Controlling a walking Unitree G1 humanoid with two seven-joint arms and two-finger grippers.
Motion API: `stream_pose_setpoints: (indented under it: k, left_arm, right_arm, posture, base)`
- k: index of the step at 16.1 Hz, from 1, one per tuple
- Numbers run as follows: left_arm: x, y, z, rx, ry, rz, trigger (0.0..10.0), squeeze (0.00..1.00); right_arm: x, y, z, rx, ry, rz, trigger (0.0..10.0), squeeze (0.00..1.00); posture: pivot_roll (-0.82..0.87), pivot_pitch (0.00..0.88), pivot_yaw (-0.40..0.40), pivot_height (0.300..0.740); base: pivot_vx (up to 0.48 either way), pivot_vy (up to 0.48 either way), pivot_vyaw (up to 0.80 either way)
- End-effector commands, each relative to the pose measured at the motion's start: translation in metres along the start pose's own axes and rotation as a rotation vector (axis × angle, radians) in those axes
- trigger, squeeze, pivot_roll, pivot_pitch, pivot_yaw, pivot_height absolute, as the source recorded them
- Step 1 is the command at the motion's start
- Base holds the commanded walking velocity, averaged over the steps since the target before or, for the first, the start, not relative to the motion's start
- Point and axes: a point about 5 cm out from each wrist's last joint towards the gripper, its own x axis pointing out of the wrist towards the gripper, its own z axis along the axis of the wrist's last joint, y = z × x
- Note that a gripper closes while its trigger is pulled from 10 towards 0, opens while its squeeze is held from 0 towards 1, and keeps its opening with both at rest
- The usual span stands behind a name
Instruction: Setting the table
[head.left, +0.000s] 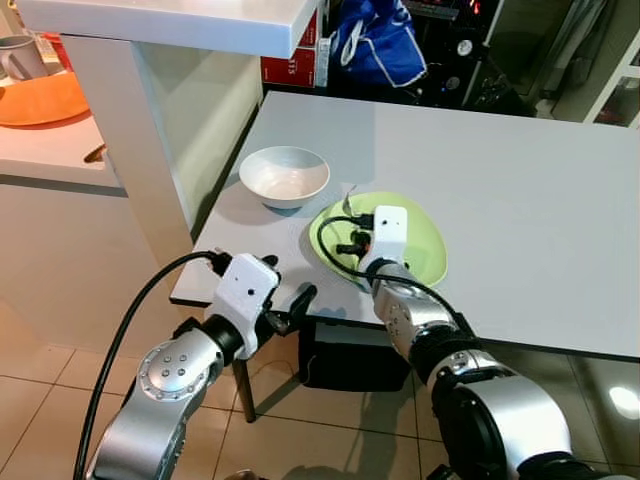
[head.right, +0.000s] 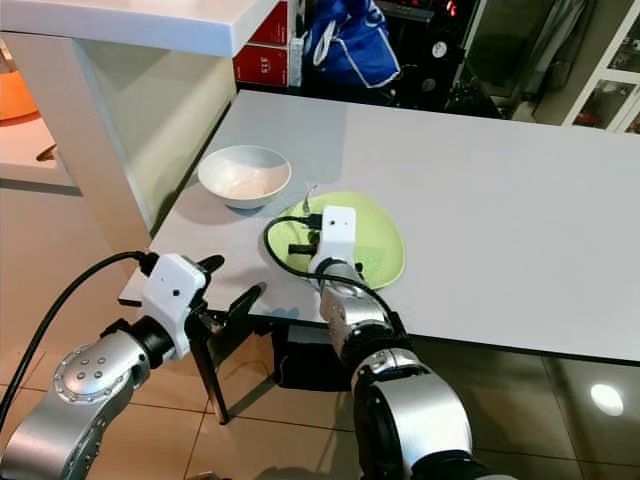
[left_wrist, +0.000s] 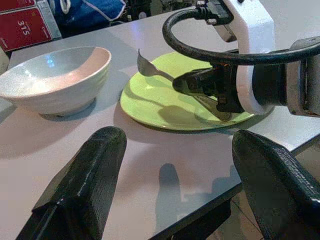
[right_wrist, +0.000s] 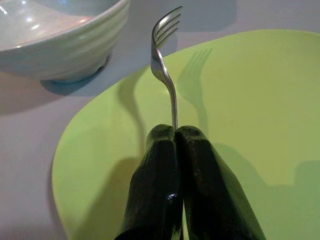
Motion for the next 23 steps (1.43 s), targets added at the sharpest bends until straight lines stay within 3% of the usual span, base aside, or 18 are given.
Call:
stream_pose_setpoints:
  k: [1, 3, 4, 5, 14, 15, 16, 18, 20, 22, 23]
  left_arm:
    - [0.0, -0.003, 0.005, 0.008, -0.011, -0.012, 10.0, 0.0]
    - [0.0, -0.003, 0.005, 0.009, -0.01, -0.011, 10.0, 0.0]
    - [0.0, -0.002, 0.005, 0.01, -0.009, -0.011, 10.0, 0.0]
    - [0.0, -0.002, 0.005, 0.01, -0.009, -0.01, 10.0, 0.0]
    - [0.004, 0.0, 0.007, 0.018, -0.019, -0.005, 10.0, 0.0]
    - [0.007, 0.003, 0.012, 0.017, -0.047, 0.016, 10.0, 0.0]
    - [0.008, 0.005, 0.014, 0.015, -0.059, 0.026, 10.0, 0.0]
    - [0.011, 0.005, 0.015, 0.011, -0.067, 0.029, 10.0, 0.0]
    - [0.014, 0.004, 0.014, 0.019, -0.071, 0.052, 10.0, 0.0]
    - [0.023, 0.01, 0.015, 0.035, -0.051, 0.18, 10.0, 0.0]
    - [0.024, 0.013, 0.021, 0.023, -0.079, 0.232, 10.0, 0.0]
  right_arm:
    - [0.002, -0.001, 0.005, 0.003, -0.007, -0.008, 10.0, 0.0]
    - [0.002, -0.002, 0.006, 0.008, -0.005, -0.009, 10.0, 0.0]
    - [0.002, -0.002, 0.007, 0.005, -0.003, -0.015, 10.0, 0.6]
    - [0.002, -0.002, 0.007, 0.004, -0.001, -0.016, 10.0, 1.0]
    - [0.005, -0.001, 0.021, 0.029, -0.035, -0.015, 10.0, 1.0]
    - [0.007, -0.005, 0.041, 0.083, -0.106, -0.013, 10.0, 0.12]
    - [0.007, -0.01, 0.054, 0.112, -0.152, -0.018, 10.0, 0.0]
    - [0.006, -0.021, 0.067, 0.121, -0.204, -0.042, 10.0, 0.0]
    - [0.001, -0.034, 0.076, 0.068, -0.262, -0.058, 10.0, 0.0]
    - [-0.016, -0.044, 0.081, -0.014, -0.338, -0.04, 10.0, 0.0]
    - [-0.033, -0.048, 0.084, -0.038, -0.375, -0.015, 10.0, 0.0]
  posture:
    - [0.06, 0.0, -0.05, 0.74]
    - [0.06, 0.0, -0.048, 0.74]
    - [0.06, 0.0, -0.049, 0.74]
    - [0.06, 0.0, -0.049, 0.74]
    - [0.05, 0.0, -0.046, 0.74]
    - [0.04, 0.0, -0.049, 0.74]
    - [0.04, 0.0, -0.05, 0.74]
    - [0.03, 0.0, -0.048, 0.74]
    - [0.02, 0.0, -0.045, 0.74]
    - [0.02, 0.0, -0.051, 0.74]
    - [0.02, 0.0, -0.061, 0.74]
  base:
    - [0.0, 0.0, 0.0]
    - [0.0, 0.0, 0.0]
    - [0.0, 0.0, 0.0]
    - [0.0, 0.0, 0.0]
    - [0.0, 0.0, 0.0]
    - [0.0, 0.0, 0.0]
    - [0.0, 0.0, 0.0]
    - [0.0, 0.0, 0.0]
    - [0.0, 0.0, 0.0]
    - [0.0, 0.0, 0.0]
    - [0.0, 0.0, 0.0]
